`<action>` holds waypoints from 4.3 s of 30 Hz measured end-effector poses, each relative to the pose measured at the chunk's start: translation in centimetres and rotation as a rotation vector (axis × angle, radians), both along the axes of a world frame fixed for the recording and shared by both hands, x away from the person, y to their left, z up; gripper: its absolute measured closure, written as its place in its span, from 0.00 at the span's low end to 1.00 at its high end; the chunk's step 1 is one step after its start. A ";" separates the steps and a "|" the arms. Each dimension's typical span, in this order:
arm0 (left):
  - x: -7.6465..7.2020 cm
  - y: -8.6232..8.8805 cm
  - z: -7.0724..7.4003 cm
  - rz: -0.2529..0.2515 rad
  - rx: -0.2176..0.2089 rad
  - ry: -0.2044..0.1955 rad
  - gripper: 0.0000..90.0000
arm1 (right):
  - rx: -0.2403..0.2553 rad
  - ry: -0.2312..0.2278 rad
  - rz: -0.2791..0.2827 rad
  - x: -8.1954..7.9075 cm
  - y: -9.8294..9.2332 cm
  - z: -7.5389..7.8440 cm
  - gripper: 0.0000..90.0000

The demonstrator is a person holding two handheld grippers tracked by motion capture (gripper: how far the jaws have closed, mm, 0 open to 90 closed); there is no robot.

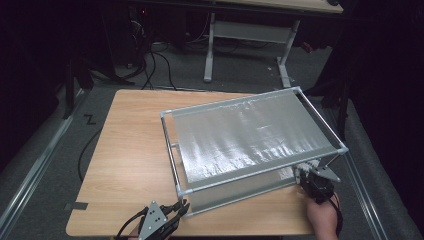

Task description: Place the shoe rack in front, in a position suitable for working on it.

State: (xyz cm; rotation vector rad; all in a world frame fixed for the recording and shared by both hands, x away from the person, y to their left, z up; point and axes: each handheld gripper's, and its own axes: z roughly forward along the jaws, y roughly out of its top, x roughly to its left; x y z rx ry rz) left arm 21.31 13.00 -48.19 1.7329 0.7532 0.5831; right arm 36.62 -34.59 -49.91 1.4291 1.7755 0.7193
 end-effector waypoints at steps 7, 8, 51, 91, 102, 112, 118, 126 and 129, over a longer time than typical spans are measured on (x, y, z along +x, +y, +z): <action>0.0 0.0 0.0 -0.002 -0.001 -0.001 0.89 | 0.043 0.008 -0.004 0.0 -0.3 0.0 0.69; 0.0 0.0 0.0 -0.002 -0.001 -0.001 0.89 | 0.053 0.010 -0.006 0.0 -0.3 0.0 0.68; 0.0 0.0 -0.1 0.006 0.016 -0.015 0.90 | 0.093 0.113 0.469 -3.5 13.9 -0.4 0.66; 0.0 0.0 -0.2 0.002 0.001 -0.012 0.90 | 0.093 0.116 0.901 -9.6 27.2 -0.1 0.67; 0.0 0.0 -0.2 0.001 0.007 -0.014 0.90 | 0.085 0.111 0.886 -9.4 27.0 -0.2 0.67; 0.0 0.0 -0.2 0.000 0.006 -0.014 0.90 | 0.075 0.122 0.814 -8.6 25.5 -0.2 0.71; 0.0 0.0 -0.2 0.002 0.006 -0.013 0.90 | 0.051 0.102 0.785 -7.7 24.1 -0.3 0.71; 0.0 -0.1 -0.2 0.006 0.005 -0.012 0.90 | -0.003 0.083 0.700 -6.1 21.1 -0.4 0.71; 0.1 -0.1 -0.2 0.004 0.003 -0.013 0.90 | -0.006 0.086 0.652 -5.3 19.2 -0.3 0.71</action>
